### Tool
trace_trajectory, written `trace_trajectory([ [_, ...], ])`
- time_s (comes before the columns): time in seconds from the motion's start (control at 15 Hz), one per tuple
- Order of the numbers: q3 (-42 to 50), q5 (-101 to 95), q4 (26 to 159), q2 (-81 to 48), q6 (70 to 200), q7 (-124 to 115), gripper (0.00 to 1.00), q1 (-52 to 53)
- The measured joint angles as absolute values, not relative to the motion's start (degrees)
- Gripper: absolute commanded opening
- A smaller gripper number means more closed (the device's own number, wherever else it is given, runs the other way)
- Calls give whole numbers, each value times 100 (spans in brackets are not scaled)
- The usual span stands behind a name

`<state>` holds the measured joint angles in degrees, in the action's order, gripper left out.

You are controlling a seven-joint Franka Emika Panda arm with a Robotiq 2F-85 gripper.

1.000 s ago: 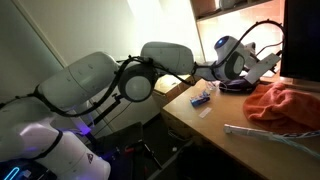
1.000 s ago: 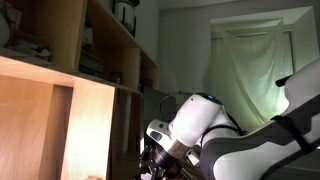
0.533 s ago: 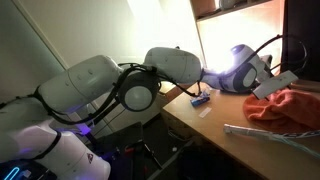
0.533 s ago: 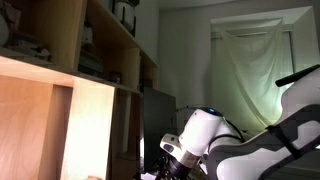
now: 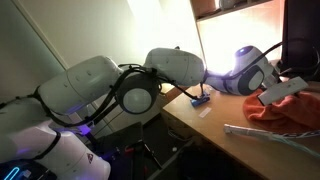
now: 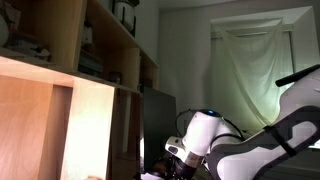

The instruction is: Pick up the towel and wipe the screen of the computer monitor

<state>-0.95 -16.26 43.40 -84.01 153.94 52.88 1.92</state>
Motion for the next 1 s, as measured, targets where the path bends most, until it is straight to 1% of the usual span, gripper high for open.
trace_trajectory([
  [0.27,125,-1630,4342,-8411,15156,5131,100,206],
  [0.67,92,-1644,4340,-8411,15004,5168,100,208],
  [1.0,-197,-1668,4394,-8428,15956,5172,100,231],
])
